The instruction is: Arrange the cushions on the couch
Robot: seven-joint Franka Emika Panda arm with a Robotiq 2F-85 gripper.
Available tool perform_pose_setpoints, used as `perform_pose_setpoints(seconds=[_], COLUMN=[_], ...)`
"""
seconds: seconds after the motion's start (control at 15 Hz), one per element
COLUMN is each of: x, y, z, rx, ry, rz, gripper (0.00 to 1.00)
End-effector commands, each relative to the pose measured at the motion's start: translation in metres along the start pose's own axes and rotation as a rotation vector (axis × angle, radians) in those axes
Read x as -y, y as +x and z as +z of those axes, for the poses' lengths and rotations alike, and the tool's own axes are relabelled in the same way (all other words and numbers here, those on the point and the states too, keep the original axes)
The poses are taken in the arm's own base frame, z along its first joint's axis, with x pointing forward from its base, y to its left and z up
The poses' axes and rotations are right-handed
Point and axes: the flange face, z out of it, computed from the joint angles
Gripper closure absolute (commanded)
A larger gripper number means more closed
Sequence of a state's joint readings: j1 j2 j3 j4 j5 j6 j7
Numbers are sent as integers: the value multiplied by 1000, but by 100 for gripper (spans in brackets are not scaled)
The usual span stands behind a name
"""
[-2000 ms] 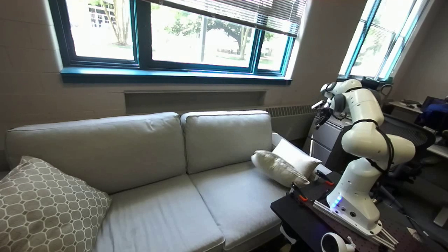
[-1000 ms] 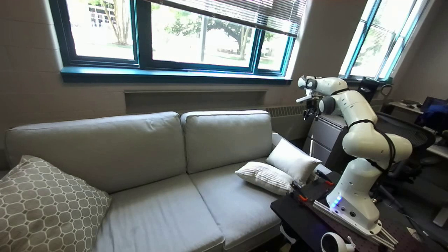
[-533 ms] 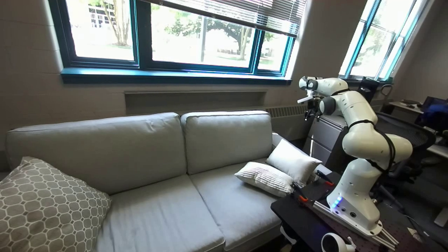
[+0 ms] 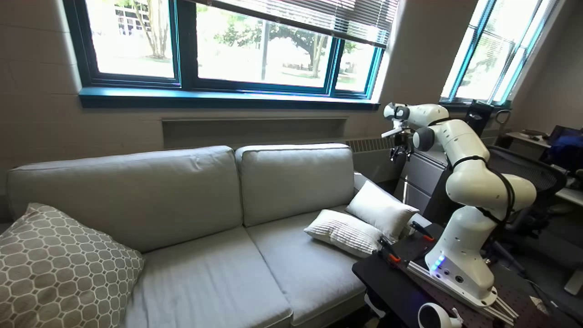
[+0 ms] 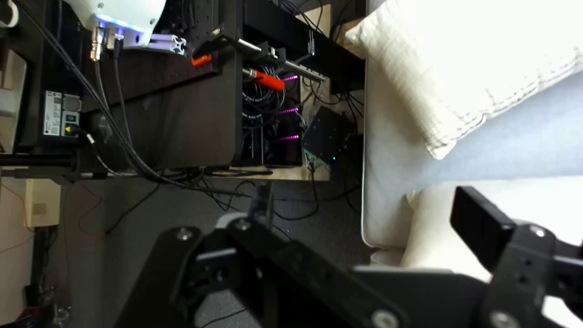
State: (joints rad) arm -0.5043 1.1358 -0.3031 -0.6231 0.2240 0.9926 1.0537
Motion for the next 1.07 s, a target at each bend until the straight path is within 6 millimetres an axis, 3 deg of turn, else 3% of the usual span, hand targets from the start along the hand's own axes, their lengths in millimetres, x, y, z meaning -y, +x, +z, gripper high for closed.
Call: perform_pose_setpoints(seconds=[0.0, 0.4, 0.6, 0.8, 0.87, 0.93, 1.0], x=[31, 77, 88, 96, 101, 98, 102], y=[-34, -82, -111, -154, -163, -143, -157], z=[35, 95, 114, 140, 137, 137, 141], rx=[77, 236, 269, 180, 137, 200, 172], ry=[-103, -220, -298, -432, -405, -391, -403], rz=[-30, 70, 78, 17, 77, 44, 49], gripper=[0, 0, 0, 0, 0, 0, 0])
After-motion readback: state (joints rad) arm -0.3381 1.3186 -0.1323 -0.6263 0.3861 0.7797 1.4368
